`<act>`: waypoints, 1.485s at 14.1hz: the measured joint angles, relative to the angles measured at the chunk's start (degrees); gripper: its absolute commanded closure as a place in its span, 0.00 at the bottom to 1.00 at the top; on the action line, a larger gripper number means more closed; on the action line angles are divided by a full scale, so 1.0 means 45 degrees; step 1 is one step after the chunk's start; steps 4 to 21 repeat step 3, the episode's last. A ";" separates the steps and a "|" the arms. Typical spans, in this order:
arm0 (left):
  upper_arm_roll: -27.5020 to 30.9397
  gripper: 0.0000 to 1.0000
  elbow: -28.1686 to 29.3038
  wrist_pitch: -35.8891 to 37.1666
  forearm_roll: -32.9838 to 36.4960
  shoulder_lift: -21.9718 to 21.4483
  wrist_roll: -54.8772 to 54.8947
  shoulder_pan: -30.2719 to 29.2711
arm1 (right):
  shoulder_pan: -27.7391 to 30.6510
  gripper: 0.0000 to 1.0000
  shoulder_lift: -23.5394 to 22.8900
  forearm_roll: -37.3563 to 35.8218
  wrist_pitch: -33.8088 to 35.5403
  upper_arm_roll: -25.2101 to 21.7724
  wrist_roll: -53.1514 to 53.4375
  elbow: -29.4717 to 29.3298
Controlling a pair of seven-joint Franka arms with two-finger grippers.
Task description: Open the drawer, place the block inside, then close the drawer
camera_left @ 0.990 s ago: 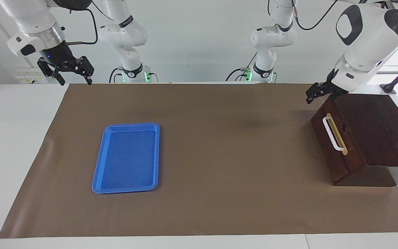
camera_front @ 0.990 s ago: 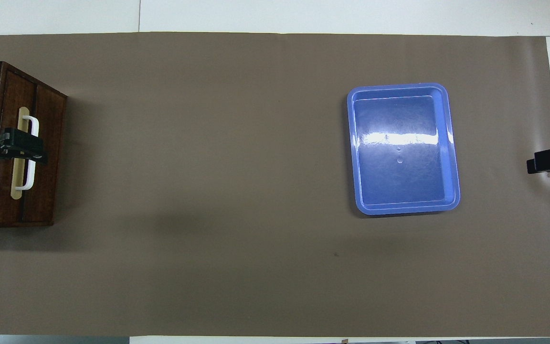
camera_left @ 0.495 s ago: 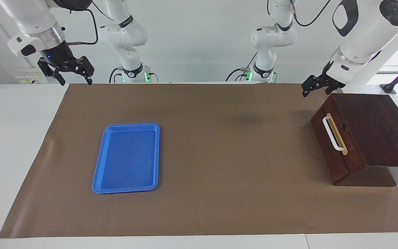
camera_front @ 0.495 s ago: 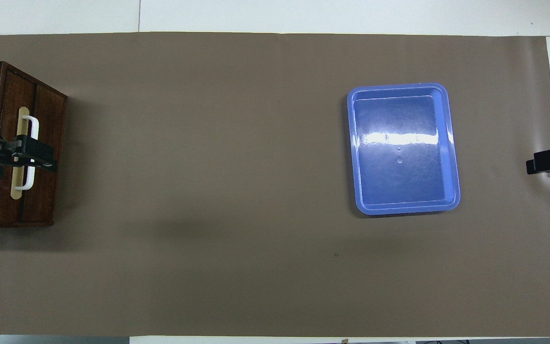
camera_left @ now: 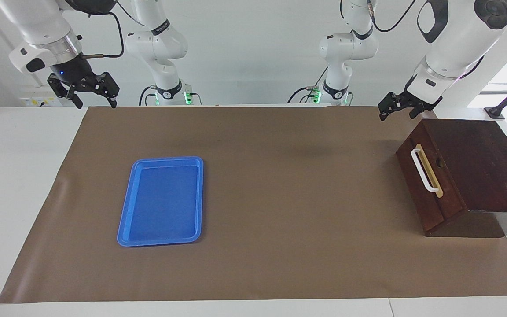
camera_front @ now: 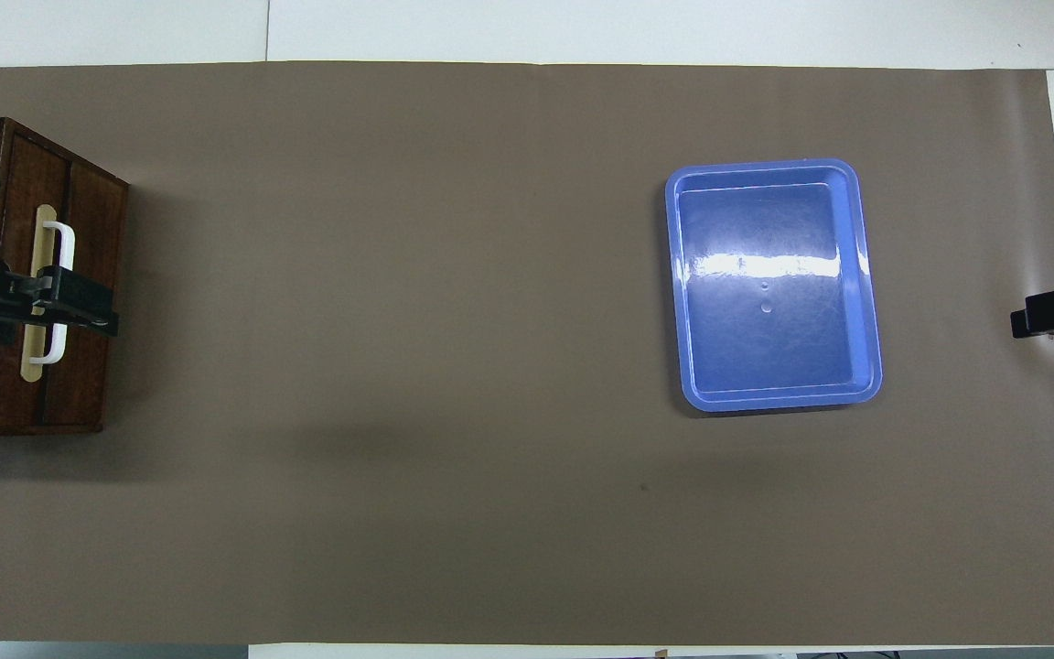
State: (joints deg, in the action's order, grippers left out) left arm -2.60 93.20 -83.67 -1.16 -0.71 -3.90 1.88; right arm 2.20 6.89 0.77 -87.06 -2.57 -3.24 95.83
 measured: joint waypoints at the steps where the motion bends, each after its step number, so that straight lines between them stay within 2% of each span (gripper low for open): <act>1: 0.0093 0.00 0.0094 -0.0045 0.0000 0.0003 0.0096 -0.0002 | 0.0000 0.00 0.0003 0.0000 0.0000 0.0003 0.0000 0.0002; 21: 0.0128 0.00 0.0208 -0.0123 0.0000 0.0002 0.0138 -0.0001 | 0.0000 0.00 0.0004 0.0000 0.0000 0.0005 0.0000 0.0005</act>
